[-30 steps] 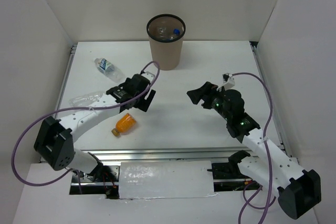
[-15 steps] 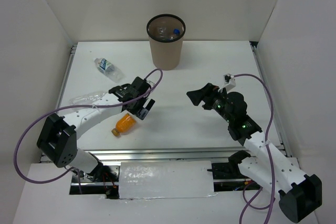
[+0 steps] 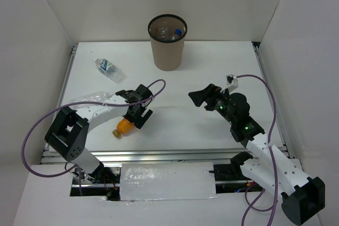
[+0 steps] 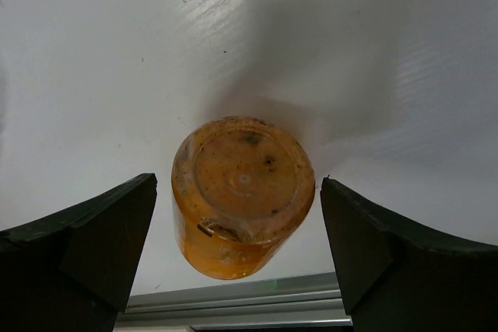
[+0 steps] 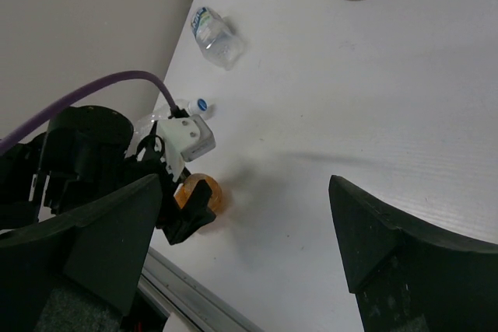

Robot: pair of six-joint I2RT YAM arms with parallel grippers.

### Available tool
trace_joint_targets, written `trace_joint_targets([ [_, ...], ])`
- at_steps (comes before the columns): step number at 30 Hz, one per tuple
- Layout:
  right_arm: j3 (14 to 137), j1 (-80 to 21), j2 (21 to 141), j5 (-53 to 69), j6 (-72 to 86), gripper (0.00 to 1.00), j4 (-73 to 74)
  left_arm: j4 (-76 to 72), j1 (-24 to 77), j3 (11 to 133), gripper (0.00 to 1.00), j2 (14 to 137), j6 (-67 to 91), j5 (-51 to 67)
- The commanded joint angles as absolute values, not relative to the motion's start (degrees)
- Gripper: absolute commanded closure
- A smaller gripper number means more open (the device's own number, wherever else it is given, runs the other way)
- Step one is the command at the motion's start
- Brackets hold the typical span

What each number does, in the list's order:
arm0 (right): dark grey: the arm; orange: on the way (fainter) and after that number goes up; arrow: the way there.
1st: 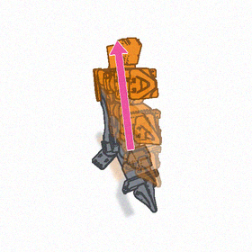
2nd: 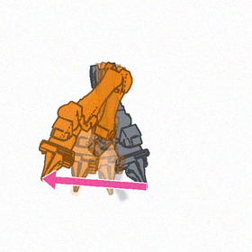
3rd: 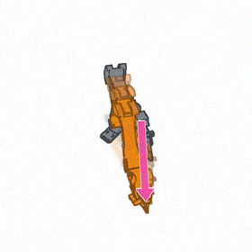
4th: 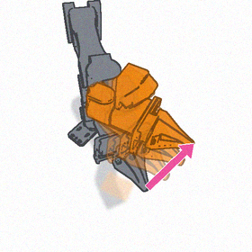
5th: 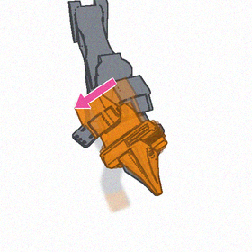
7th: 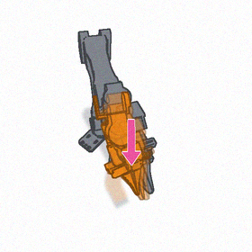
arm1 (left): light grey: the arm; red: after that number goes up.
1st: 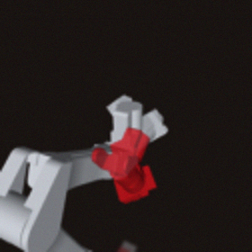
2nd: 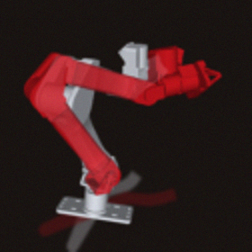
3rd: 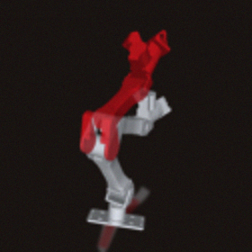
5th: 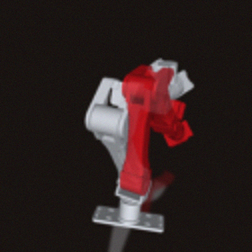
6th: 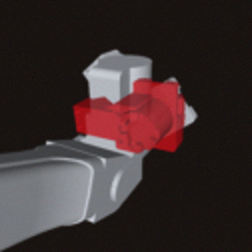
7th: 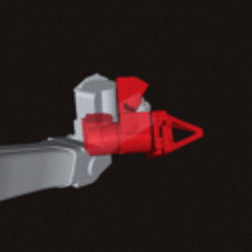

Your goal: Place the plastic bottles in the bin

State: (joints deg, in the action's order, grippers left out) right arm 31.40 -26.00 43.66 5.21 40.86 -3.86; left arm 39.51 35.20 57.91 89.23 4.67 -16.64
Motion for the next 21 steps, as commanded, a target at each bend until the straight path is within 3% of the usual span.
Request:
trace_joint_targets([
  [1, 31.5, -26.3, 42.8, 5.5, 40.3, 0.05, -5.8, 39.1, 34.3, 57.6, 0.01, 90.9, 4.5, -17.4],
  [4, 31.4, -26.3, 42.7, 5.6, 40.2, 0.05, -5.8, 39.4, 34.3, 58.4, 0.09, 92.4, 4.9, -17.2],
  [6, 31.4, -26.3, 42.6, 5.5, 40.2, 0.05, -5.7, 39.6, 34.3, 59.6, 0.23, 92.6, 5.3, -16.8],
  [7, 31.4, -26.3, 42.5, 5.5, 40.2, 0.05, -5.7, 40.0, 34.3, 60.4, 0.35, 92.6, 5.6, -16.9],
  [8, 31.3, -26.3, 42.5, 5.4, 40.3, 0.05, -5.7, 40.4, 34.3, 61.4, 0.58, 92.6, 6.0, -17.6],
  [13, 31.3, -26.3, 42.4, 4.8, 40.1, 0.05, -5.7, 45.8, 34.5, 78.8, 0.91, 90.8, 9.5, -17.8],
  [16, 31.2, -26.3, 42.2, 4.6, 40.0, 0.05, -5.7, 42.3, 35.9, 93.7, 0.99, 90.4, 10.5, -15.7],
  [21, 30.7, -26.5, 41.1, 3.0, 39.4, 0.05, -6.1, 22.4, 36.8, 102.7, 1.00, 88.3, 13.4, -10.8],
])
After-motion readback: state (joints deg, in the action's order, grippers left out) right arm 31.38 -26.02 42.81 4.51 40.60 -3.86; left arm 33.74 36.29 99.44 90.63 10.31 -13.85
